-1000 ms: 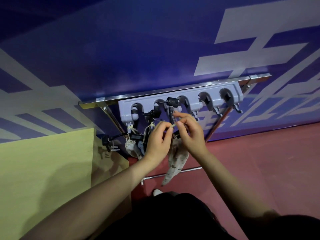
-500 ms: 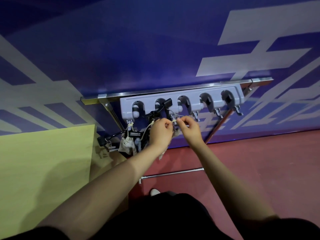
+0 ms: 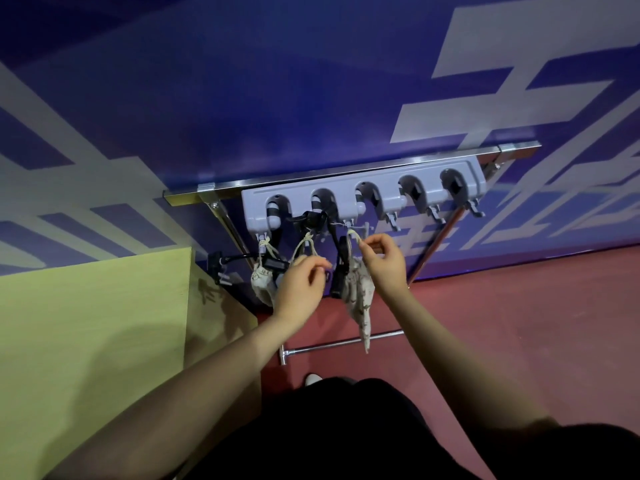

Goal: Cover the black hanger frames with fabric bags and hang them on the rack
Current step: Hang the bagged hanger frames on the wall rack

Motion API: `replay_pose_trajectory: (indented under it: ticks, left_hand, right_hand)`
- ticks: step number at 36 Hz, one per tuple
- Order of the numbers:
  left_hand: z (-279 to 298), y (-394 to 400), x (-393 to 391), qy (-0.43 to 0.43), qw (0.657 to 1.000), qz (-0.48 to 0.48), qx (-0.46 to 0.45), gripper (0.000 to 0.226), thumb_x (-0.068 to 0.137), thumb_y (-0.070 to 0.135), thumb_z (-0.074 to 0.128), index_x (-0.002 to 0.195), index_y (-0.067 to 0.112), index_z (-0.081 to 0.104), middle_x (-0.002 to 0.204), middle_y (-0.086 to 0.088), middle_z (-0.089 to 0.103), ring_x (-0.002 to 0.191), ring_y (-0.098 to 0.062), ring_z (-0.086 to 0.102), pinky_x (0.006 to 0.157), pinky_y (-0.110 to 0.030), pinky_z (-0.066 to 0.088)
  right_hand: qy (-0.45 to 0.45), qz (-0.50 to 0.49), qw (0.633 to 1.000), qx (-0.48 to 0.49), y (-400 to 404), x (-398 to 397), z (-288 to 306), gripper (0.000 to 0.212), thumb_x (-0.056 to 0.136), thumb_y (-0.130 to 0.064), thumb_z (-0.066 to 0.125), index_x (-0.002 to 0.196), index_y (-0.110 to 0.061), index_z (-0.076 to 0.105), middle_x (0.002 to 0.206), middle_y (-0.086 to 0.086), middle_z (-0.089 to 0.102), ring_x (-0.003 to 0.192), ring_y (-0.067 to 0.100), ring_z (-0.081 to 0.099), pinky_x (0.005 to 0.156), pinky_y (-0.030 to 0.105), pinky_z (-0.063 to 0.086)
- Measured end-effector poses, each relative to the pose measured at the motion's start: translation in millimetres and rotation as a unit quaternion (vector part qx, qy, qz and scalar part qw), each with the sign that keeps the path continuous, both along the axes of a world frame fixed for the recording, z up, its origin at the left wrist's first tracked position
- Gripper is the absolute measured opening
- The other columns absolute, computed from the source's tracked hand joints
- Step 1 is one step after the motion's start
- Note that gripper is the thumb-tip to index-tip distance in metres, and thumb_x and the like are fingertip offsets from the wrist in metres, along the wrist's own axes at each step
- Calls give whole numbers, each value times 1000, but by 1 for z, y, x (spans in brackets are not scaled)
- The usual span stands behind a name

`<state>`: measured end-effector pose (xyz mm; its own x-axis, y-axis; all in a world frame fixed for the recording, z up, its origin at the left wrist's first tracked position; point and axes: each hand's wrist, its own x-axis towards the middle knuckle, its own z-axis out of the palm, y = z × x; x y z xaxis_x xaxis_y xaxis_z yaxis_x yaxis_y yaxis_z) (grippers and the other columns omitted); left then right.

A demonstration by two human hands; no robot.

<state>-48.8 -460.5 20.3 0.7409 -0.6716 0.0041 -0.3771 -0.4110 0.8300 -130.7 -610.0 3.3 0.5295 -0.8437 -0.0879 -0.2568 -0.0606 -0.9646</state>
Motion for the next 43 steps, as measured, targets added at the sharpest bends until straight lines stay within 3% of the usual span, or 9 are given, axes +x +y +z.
replay_pose_trajectory:
  ticks: [4,7,13,20,23,25,29,34,43]
  left_hand:
    - [-13,38,16,-16,996,73,38,17,94,6,49,93,15,63,94,2,57,80,-17,57,72,-31,44]
    - [-27,55,27,42,994,83,66,16,96,10,49,100,19,61,98,-1,63,81,-18,64,76,-38,53]
    - [-25,49,33,105,987,58,104,31,97,9,46,126,9,56,123,-8,62,113,-21,59,98,-36,47]
    - [-31,36,34,86,984,110,106,24,95,13,53,116,3,47,103,-6,55,93,-22,56,77,-27,41]
    - [-35,29,38,155,970,180,60,17,95,18,54,104,9,44,94,-12,57,85,-32,59,72,-35,44]
    - [-35,26,41,174,964,198,40,20,95,25,55,100,7,46,83,-7,57,79,-30,59,67,-33,42]
    - [-35,26,45,196,959,205,25,34,94,42,55,88,8,50,74,1,55,78,-24,60,68,-33,44]
    - [-32,25,46,290,933,210,-30,29,94,42,56,84,16,50,92,-11,66,85,-28,70,84,-44,57]
    - [-21,42,57,383,910,155,-26,39,104,29,38,129,0,47,101,-21,65,73,-18,67,79,-31,54]
  right_hand:
    - [-11,-76,997,29,27,-10,-6,37,91,-22,63,61,-22,42,55,-9,42,54,4,39,59,23,36]
    - [43,29,997,62,55,-10,-25,38,87,-39,59,56,-22,47,52,-5,45,54,13,44,60,32,39]
    - [130,31,991,-11,78,23,-25,20,87,-23,63,81,-15,45,69,3,56,67,26,53,63,35,38]
    - [122,6,992,-11,97,37,-21,19,90,-23,62,78,-9,57,73,5,62,70,23,56,66,30,38]
    - [166,88,982,-5,109,33,-32,29,95,-27,56,113,-7,65,110,12,69,105,28,62,87,32,42]
    - [191,119,974,25,110,31,-39,49,97,-29,54,138,-5,47,137,16,55,128,29,49,99,31,36]
    - [184,133,972,62,100,29,-47,78,93,-34,60,154,-10,16,143,13,50,132,27,45,98,27,35]
    - [56,121,984,118,87,29,-47,55,88,-19,70,137,-14,45,111,-17,64,101,-11,59,89,13,39]
    - [12,145,974,171,71,28,-44,22,88,-11,70,108,-10,61,103,2,68,92,3,63,85,19,47]
